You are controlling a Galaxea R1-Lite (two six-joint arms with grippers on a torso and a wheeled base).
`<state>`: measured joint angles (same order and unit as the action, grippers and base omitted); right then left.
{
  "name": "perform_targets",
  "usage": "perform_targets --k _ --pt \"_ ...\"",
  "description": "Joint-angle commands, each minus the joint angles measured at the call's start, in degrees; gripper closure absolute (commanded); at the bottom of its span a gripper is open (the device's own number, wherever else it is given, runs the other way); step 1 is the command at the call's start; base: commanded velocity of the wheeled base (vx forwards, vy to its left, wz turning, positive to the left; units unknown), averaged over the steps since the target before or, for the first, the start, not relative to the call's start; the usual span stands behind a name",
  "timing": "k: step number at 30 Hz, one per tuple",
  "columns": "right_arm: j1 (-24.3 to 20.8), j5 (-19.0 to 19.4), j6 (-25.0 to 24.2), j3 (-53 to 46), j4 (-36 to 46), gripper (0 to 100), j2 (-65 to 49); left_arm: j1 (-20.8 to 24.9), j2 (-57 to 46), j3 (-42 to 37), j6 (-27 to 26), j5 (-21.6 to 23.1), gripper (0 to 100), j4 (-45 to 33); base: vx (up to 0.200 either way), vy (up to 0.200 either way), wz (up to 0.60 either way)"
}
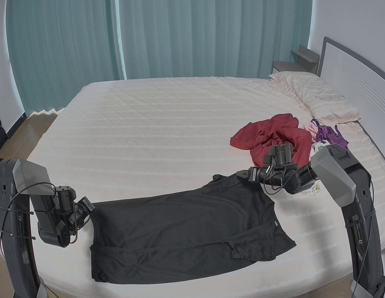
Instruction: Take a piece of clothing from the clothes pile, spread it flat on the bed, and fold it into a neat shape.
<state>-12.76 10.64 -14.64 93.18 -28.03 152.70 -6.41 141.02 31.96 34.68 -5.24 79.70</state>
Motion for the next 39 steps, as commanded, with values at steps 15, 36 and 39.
perform_targets --k 15,36,39 --pt "-0.7 -1.5 -1.5 8.9 4.0 100 4.1 0.0 0.1 -0.2 0.1 0.0 100 0.0 0.0 0.0 0.0" --pt "1.2 -2.6 -5.2 -0.4 -2.7 100 -2.7 -0.1 -2.2 -0.2 2.3 0.1 100 0.1 0.0 0.0 0.0" --pt "1.6 -2.7 -4.9 -1.7 -2.6 100 -2.8 0.0 -2.5 -0.4 2.3 0.1 100 0.3 0.0 0.0 0.0"
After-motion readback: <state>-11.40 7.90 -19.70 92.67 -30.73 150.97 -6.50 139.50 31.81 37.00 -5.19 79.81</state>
